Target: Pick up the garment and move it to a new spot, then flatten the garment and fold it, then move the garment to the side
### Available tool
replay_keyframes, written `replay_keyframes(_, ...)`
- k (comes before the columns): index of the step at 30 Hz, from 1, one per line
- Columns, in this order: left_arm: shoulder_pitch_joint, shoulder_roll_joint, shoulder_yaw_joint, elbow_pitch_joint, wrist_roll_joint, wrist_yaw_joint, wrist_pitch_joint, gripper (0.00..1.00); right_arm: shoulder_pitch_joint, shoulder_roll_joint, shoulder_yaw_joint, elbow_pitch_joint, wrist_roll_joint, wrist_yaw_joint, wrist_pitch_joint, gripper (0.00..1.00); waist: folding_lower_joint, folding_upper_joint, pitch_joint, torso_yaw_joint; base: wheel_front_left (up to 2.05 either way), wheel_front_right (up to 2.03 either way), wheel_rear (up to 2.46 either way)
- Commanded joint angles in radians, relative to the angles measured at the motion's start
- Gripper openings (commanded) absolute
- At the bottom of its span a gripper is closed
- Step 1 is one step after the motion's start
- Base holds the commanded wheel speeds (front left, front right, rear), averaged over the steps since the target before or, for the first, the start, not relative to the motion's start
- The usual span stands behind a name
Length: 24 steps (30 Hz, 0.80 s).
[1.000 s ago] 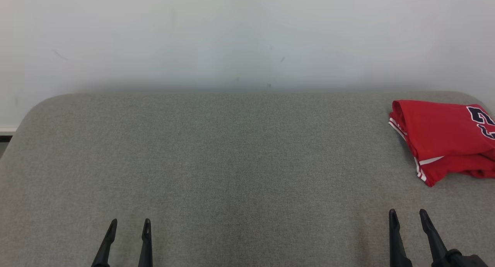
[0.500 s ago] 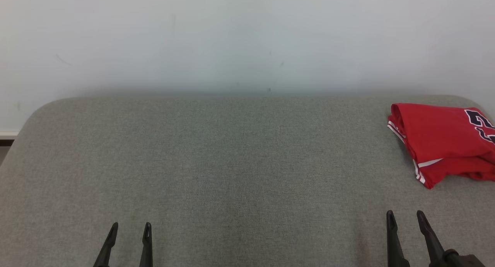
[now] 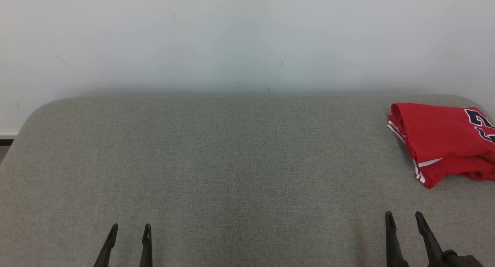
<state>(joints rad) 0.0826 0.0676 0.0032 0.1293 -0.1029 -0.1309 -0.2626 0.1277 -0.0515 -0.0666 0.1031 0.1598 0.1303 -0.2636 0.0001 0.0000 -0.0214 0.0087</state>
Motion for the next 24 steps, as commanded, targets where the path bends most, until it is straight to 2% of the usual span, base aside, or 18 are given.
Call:
replay_keyframes(1,0.016,0.004,0.002,0.004,0.001,0.001,-0.003,1.0,0.005,0.002,0.002,-0.001,0.005,0.0,0.0,1.0,-0.0001,0.0,0.0,0.0,0.0,0.0,0.0)
replay_keyframes(8,0.016,0.006,0.008,0.009,0.015,0.001,-0.003,1.0,0.0,0.002,0.003,0.001,0.008,0.0,0.0,1.0,-0.0001,0.0,0.004,0.002,0.0,0.0,0.0)
replay_keyframes(9,0.001,0.003,0.006,0.012,0.007,0.0,0.0,0.0,-0.001,0.0,0.003,0.002,0.005,0.0,0.0,0.0,0.0,0.0,0.004,0.002,0.0,0.0,0.0)
replay_keyframes(13,0.002,-0.001,0.002,0.042,-0.004,-0.001,0.004,0.0,0.004,0.002,0.007,0.032,0.014,0.0,0.001,0.0,0.0,0.0,0.004,0.002,0.0,0.0,0.0)
replay_keyframes(24,0.004,0.015,0.002,0.016,-0.249,0.005,0.055,0.0,0.016,-0.011,0.018,-0.003,0.243,0.0,0.03,0.0,0.0,0.0,0.006,0.001,0.0,0.0,0.0)
